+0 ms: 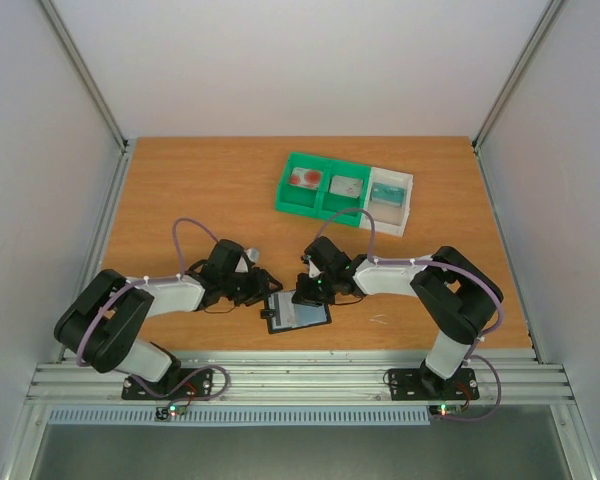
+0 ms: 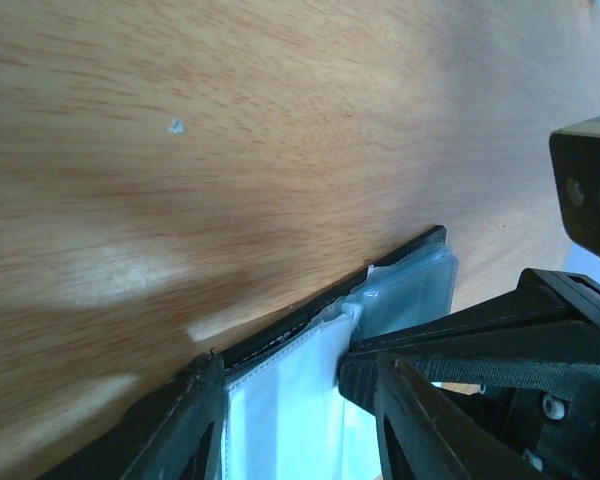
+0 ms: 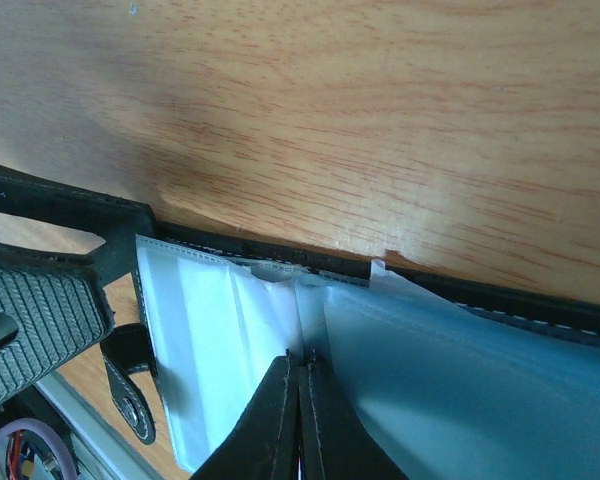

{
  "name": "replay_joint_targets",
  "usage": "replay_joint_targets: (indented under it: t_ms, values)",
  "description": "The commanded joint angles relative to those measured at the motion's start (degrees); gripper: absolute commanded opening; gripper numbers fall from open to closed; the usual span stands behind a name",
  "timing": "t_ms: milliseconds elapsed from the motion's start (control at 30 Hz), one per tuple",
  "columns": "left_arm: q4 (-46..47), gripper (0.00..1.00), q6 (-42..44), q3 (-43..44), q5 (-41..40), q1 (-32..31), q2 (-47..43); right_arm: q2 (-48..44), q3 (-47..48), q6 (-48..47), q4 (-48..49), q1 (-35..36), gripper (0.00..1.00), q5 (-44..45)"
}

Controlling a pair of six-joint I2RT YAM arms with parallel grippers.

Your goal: Take the credit cards out of the card holder

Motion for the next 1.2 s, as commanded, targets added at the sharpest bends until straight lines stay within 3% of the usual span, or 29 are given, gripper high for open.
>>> replay_joint_targets:
  t_ms: [0, 267, 500, 633, 867, 1167]
  values:
    - [3.3, 0.42, 0.2, 0.7, 0.6, 0.0, 2.1, 2.3, -2.2, 0.7, -3.4, 0.5, 0.01, 4.2]
    - [6.0, 0.32, -2.3, -0.5, 3.5, 0.0, 0.7, 1.9, -2.6, 1.1, -3.2, 0.6, 0.01, 4.8]
    - [6.5, 0.1, -3.9, -1.0, 4.9, 0.0, 0.4, 0.6, -2.8, 1.6, -2.7, 0.5, 0.02, 4.6]
    - [3.8, 0.01, -3.2, 0.2, 4.6, 0.0, 0.8, -1.4, -2.1, 0.8, -4.7, 0.5, 0.08, 5.0]
    - [-2.5, 0.02, -0.4, 2.6, 3.9, 0.0, 0.8, -6.9, 0.9, -4.7, -14.8, 0.4, 0.22, 10.2]
    - [-1.7, 0.06, -0.5, 2.7, 5.2, 0.0, 1.8, -10.8, 0.1, -7.8, -20.4, -1.2, 0.32, 16.4]
